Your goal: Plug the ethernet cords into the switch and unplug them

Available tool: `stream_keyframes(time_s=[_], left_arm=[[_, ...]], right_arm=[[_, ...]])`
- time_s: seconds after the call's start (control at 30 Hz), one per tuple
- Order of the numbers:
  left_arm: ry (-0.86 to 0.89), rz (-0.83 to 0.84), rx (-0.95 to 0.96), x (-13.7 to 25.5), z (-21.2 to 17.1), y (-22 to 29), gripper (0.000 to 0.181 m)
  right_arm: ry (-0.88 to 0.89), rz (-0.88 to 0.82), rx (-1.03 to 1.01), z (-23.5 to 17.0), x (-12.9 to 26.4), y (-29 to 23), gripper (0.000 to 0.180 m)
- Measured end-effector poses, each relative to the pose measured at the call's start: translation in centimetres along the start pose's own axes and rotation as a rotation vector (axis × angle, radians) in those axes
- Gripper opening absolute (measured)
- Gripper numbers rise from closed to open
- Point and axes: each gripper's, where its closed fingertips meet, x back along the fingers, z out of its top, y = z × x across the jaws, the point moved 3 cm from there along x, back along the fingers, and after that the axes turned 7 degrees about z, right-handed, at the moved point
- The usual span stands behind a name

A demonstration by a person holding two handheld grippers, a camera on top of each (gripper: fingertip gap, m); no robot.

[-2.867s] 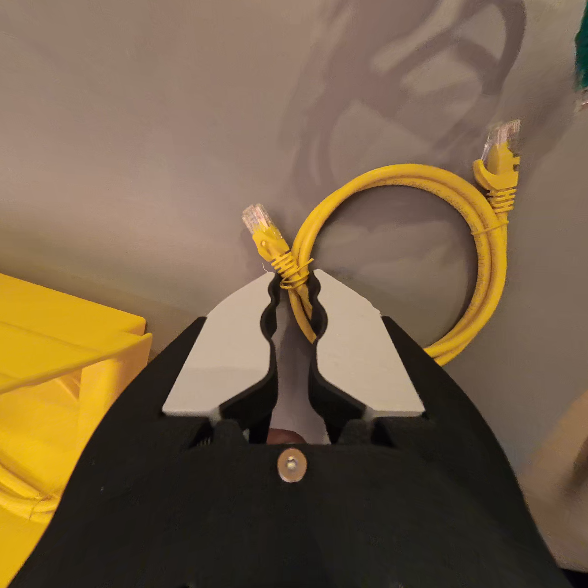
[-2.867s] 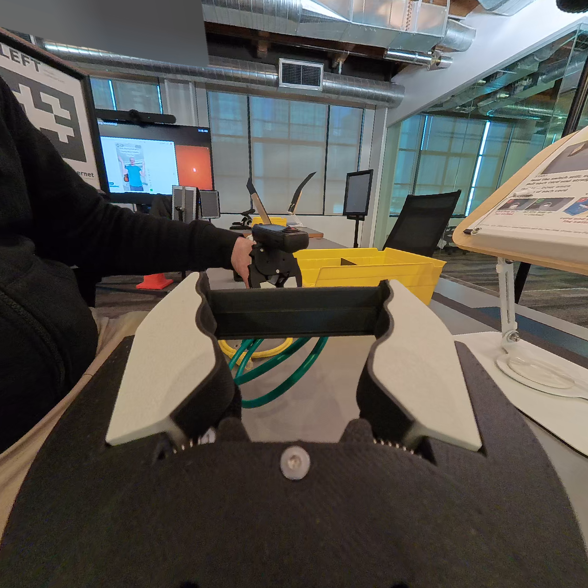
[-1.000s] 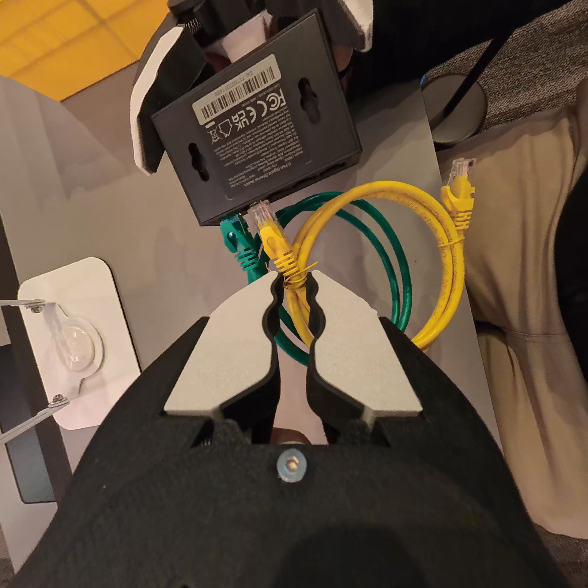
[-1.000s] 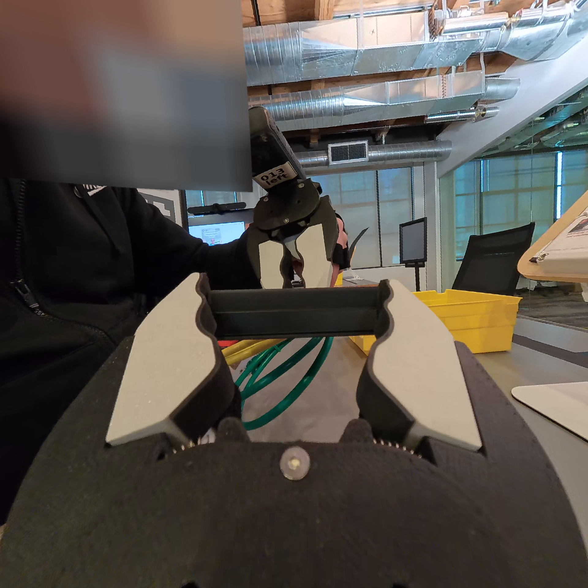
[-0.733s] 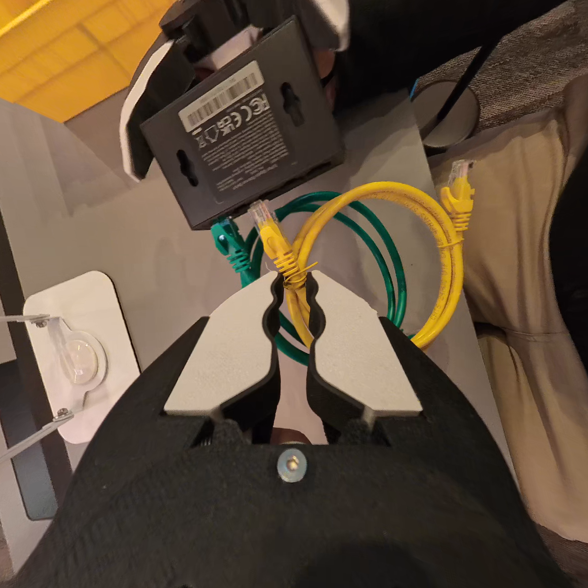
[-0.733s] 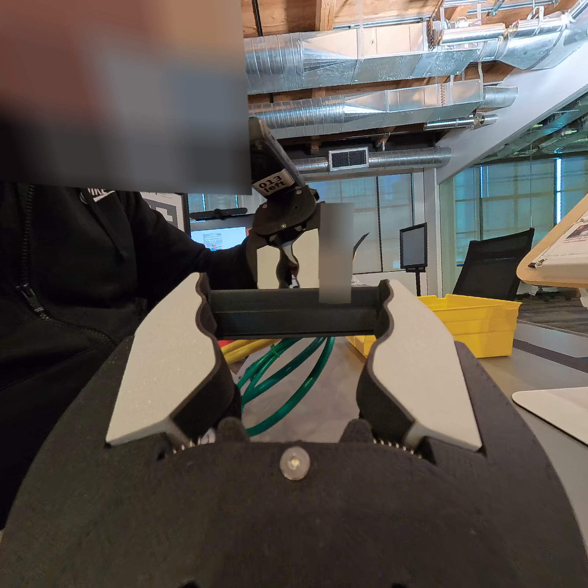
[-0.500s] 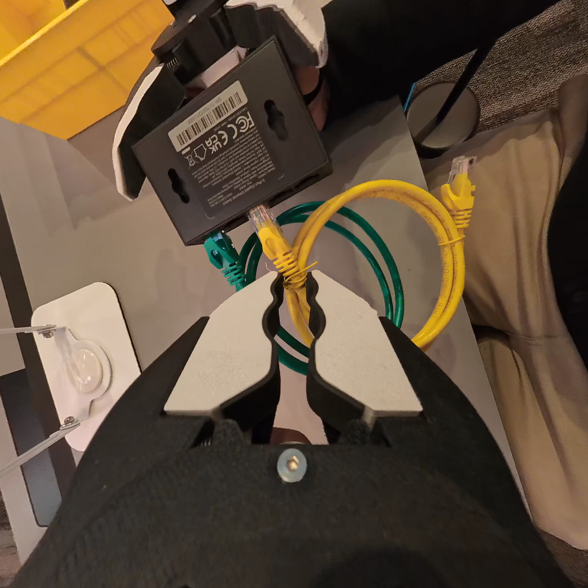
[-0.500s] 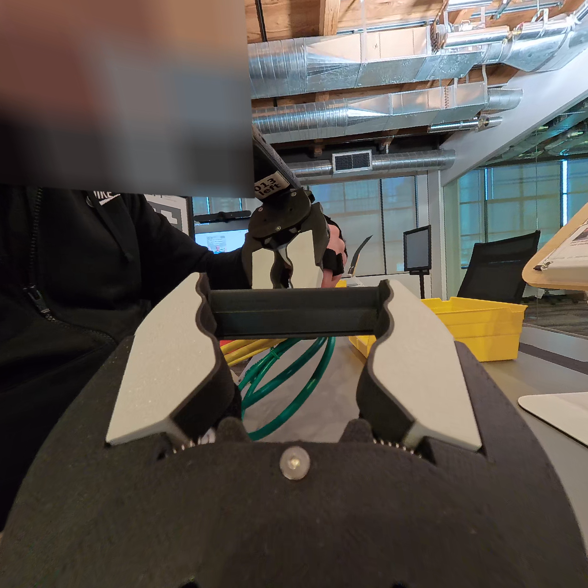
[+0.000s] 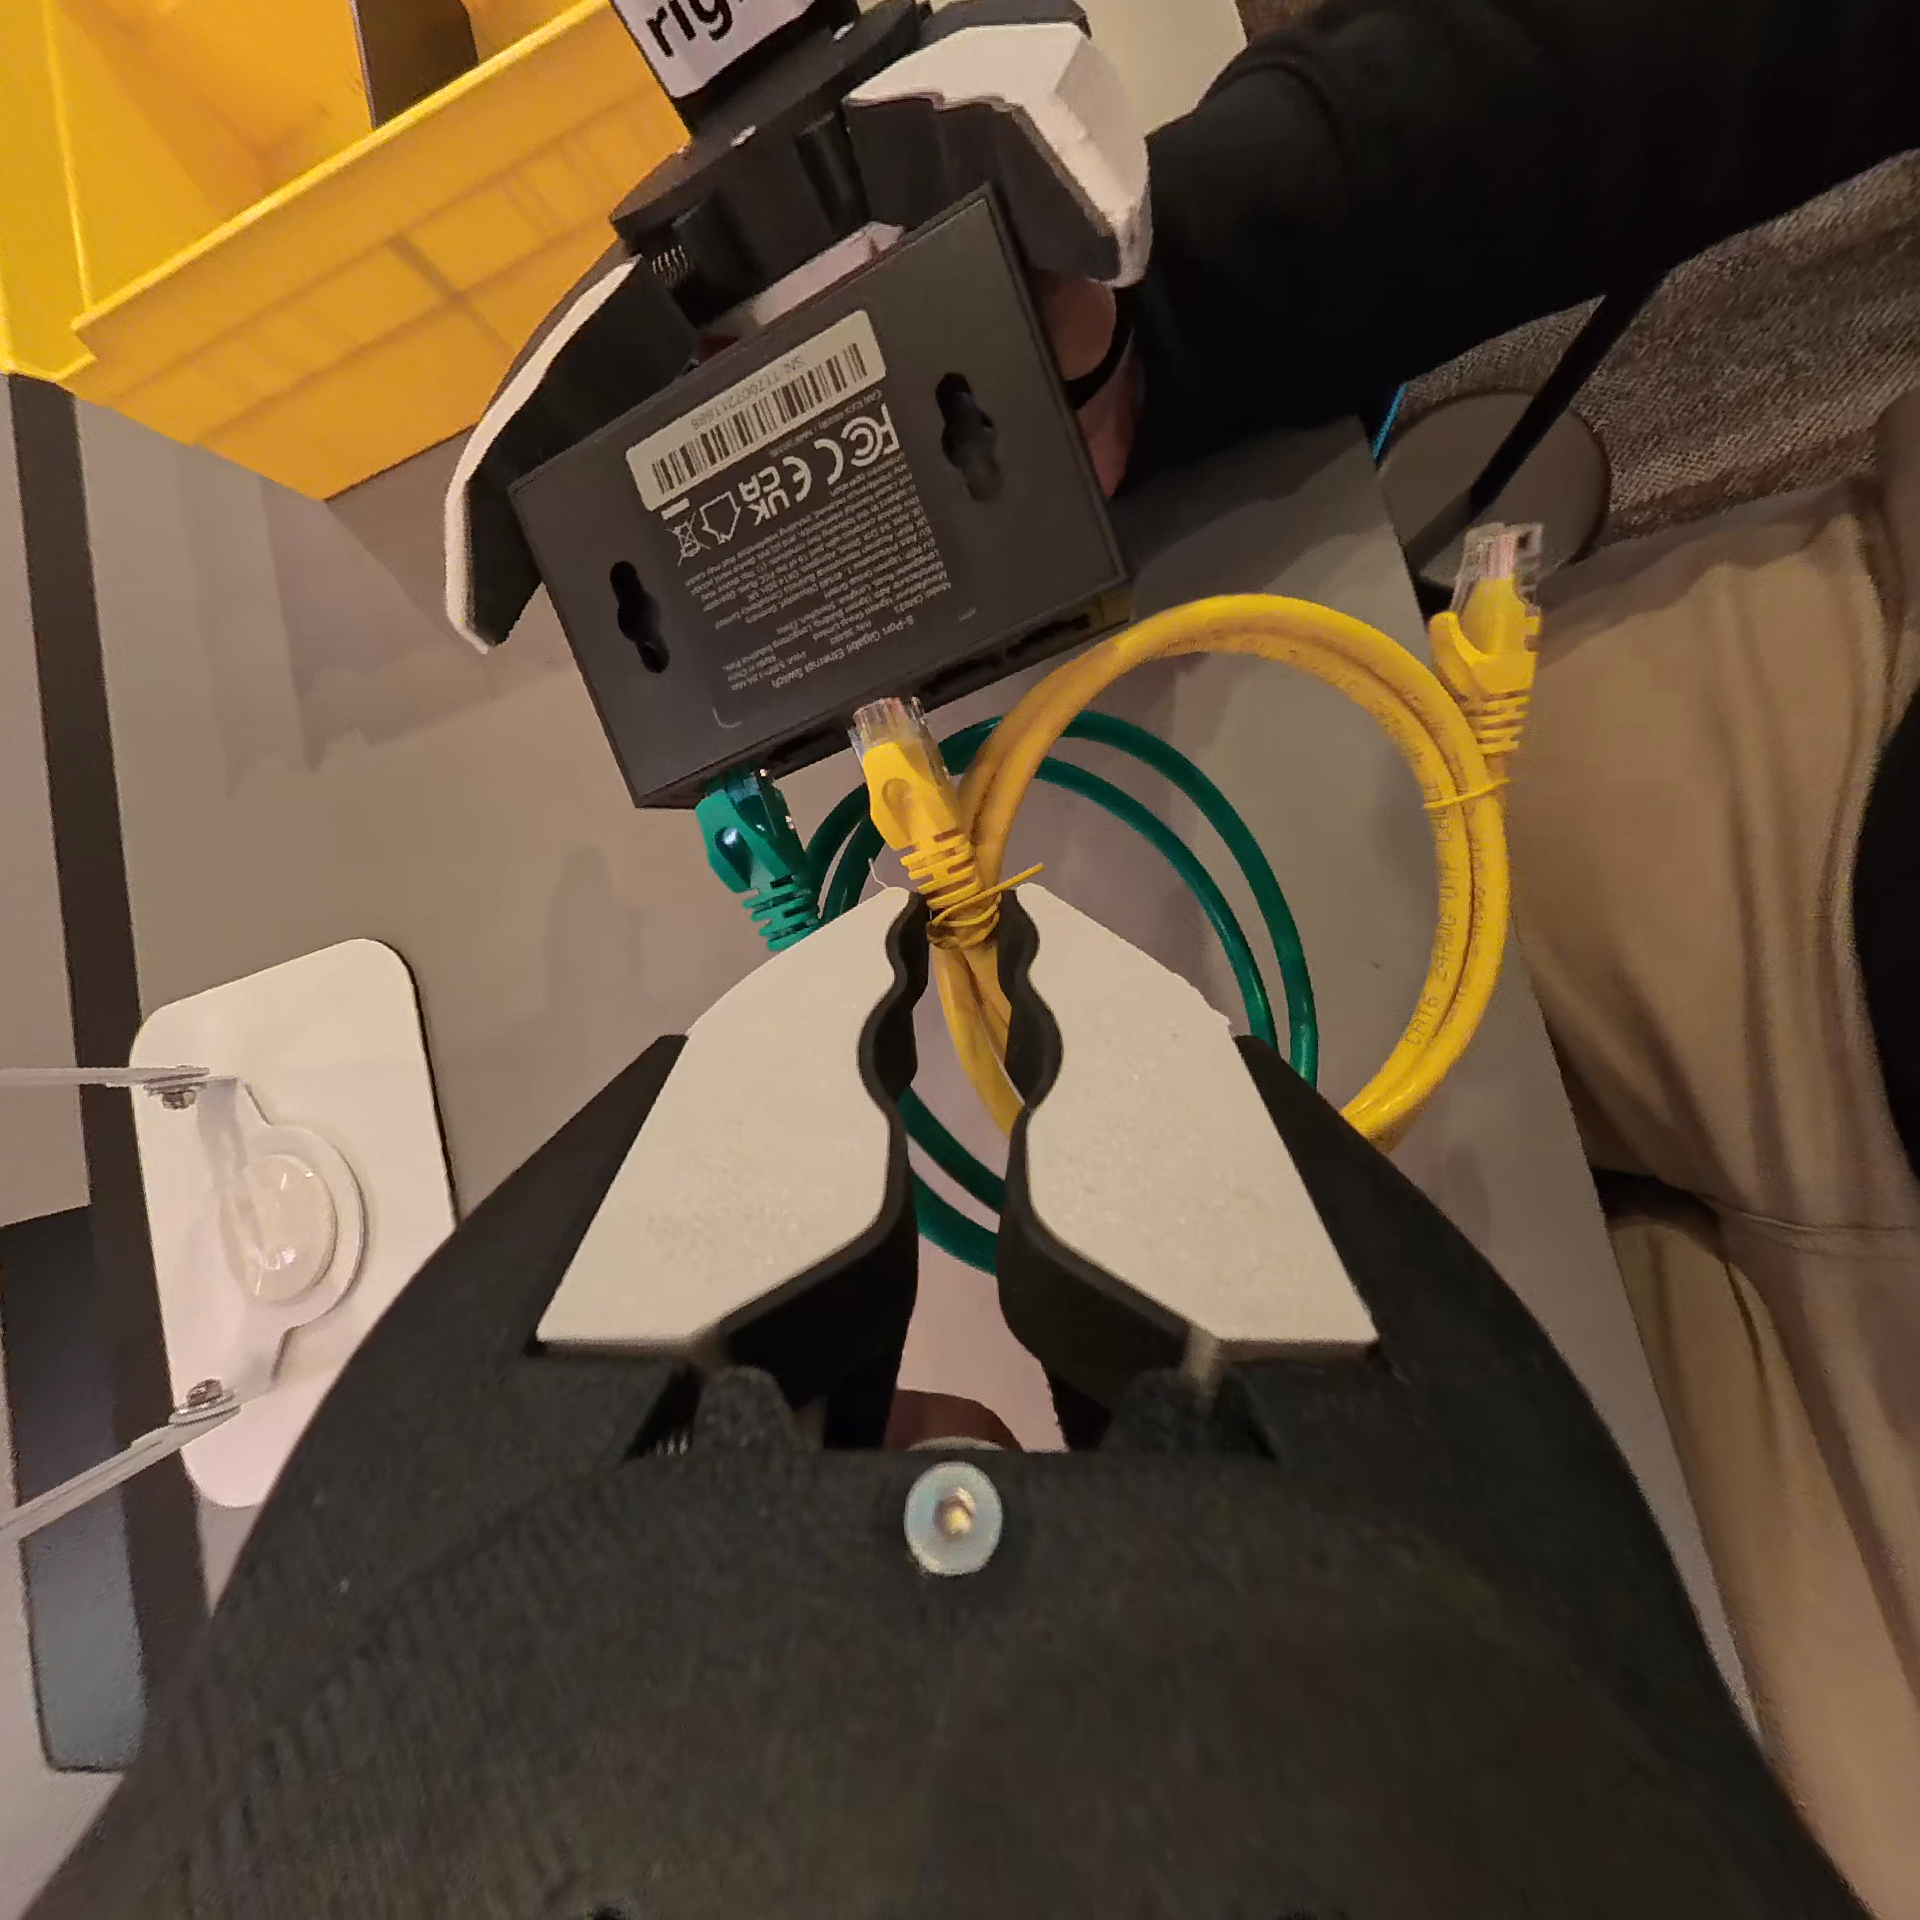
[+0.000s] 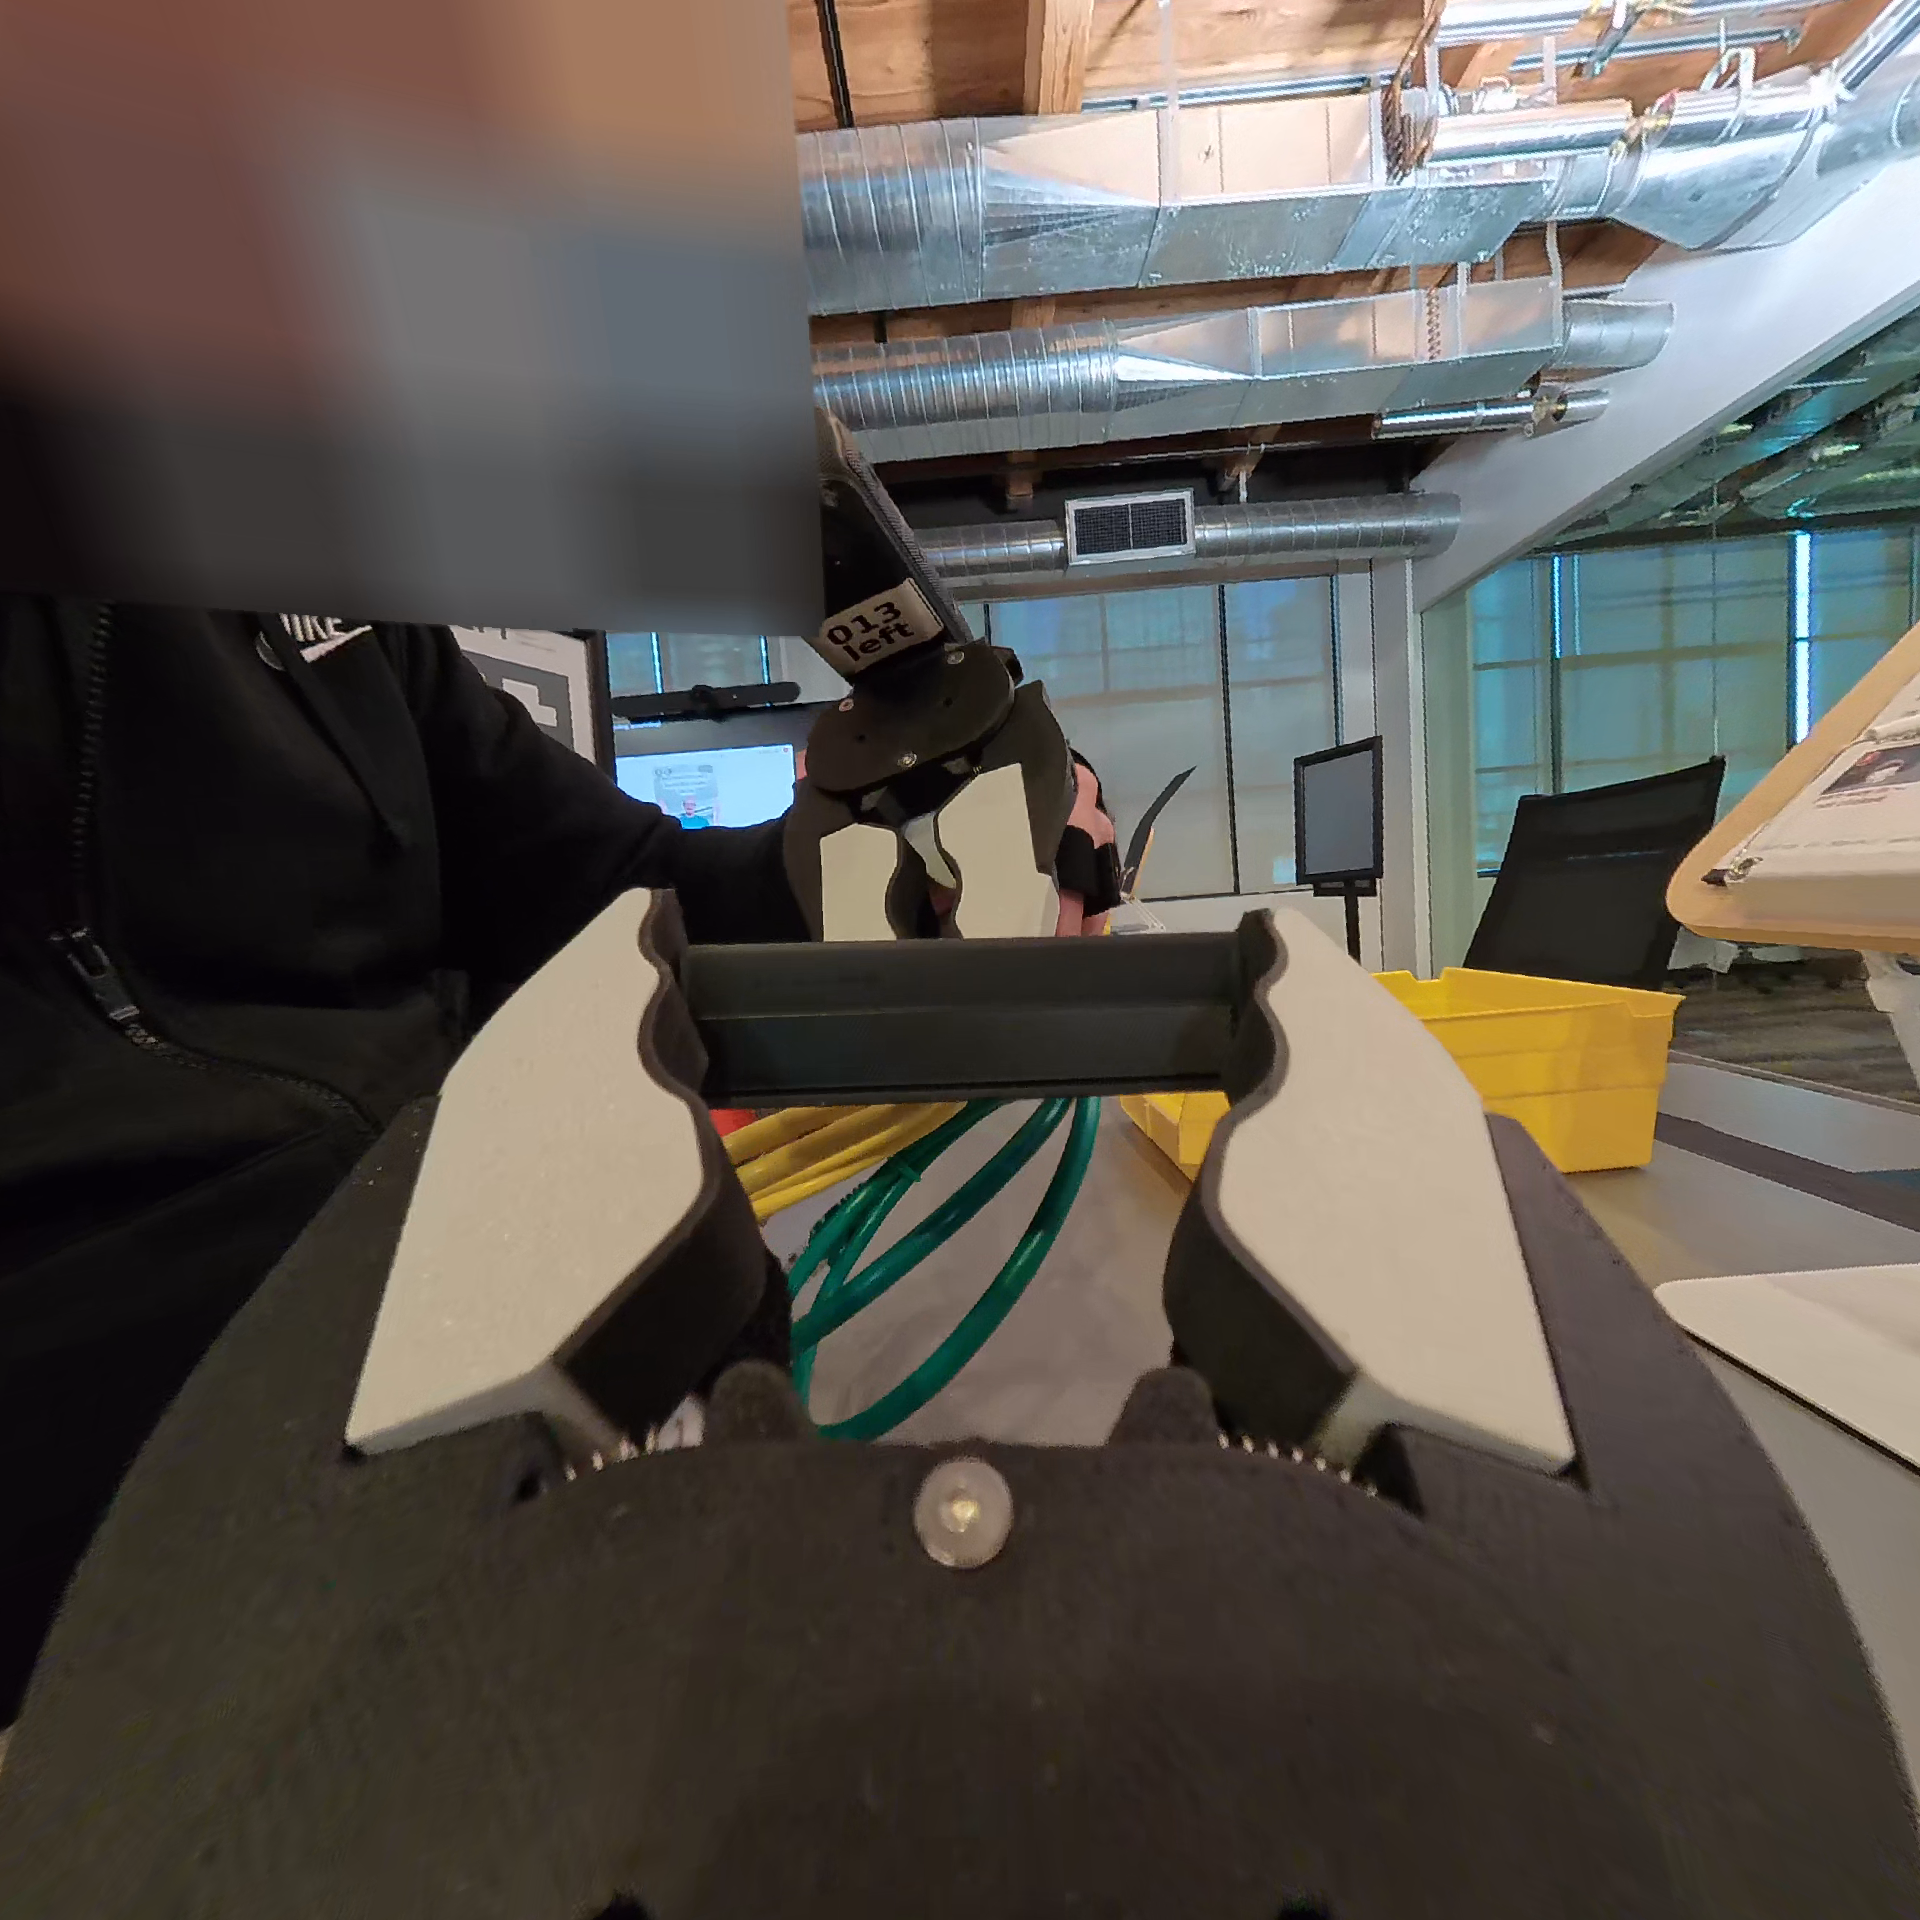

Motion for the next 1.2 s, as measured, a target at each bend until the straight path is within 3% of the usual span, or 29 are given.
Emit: stream_keyframes(time_s=[0.57, 1.2], left_arm=[[0.024, 0.001, 0.002, 0.3, 0.0, -0.1, 0.011], [-0.138, -0.001, -0.116, -0.9, -0.4, 0.1, 0.010]], right_arm=[[-0.058, 0.003, -0.007, -0.5, -0.2, -0.1, 0.100], [-0.186, -0.008, 0.036, -1.2, -0.5, -0.2, 0.100]])
